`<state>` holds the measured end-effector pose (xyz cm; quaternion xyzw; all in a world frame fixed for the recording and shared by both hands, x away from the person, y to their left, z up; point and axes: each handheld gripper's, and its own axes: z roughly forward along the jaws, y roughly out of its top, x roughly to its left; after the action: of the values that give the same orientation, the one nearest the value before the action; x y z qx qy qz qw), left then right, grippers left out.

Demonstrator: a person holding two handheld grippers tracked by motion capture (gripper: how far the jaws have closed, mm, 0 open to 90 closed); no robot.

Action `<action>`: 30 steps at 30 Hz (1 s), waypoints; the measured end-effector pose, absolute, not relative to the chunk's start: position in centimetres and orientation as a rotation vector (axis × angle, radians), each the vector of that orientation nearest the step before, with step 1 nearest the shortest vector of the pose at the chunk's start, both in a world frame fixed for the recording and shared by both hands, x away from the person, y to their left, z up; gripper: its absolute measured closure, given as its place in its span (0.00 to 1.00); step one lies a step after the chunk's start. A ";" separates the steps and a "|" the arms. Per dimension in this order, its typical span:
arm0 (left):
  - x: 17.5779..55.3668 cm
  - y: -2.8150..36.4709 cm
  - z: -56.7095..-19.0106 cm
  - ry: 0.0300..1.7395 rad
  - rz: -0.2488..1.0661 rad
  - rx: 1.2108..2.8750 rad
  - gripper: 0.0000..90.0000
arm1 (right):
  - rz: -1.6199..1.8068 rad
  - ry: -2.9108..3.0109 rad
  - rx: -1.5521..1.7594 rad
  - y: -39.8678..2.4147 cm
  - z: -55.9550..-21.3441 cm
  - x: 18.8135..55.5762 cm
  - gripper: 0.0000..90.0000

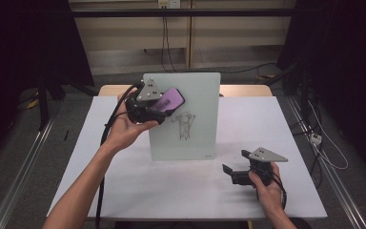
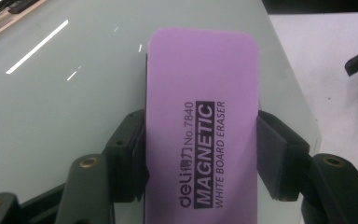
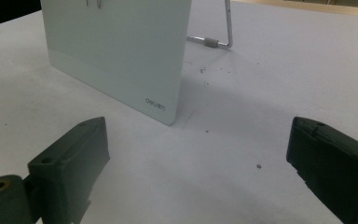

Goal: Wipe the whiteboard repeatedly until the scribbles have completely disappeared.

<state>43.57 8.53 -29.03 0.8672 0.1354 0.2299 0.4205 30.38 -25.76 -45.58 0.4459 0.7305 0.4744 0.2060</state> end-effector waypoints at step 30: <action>40.6 8.1 -36.8 0.267 0.460 2.365 0.46 | 1.323 2.035 1.240 -25.6 -45.6 30.4 0.06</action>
<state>40.61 8.11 -36.75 0.9136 0.1031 0.1778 0.3509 30.37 -25.62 -45.57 0.4453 0.7304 0.4750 0.2066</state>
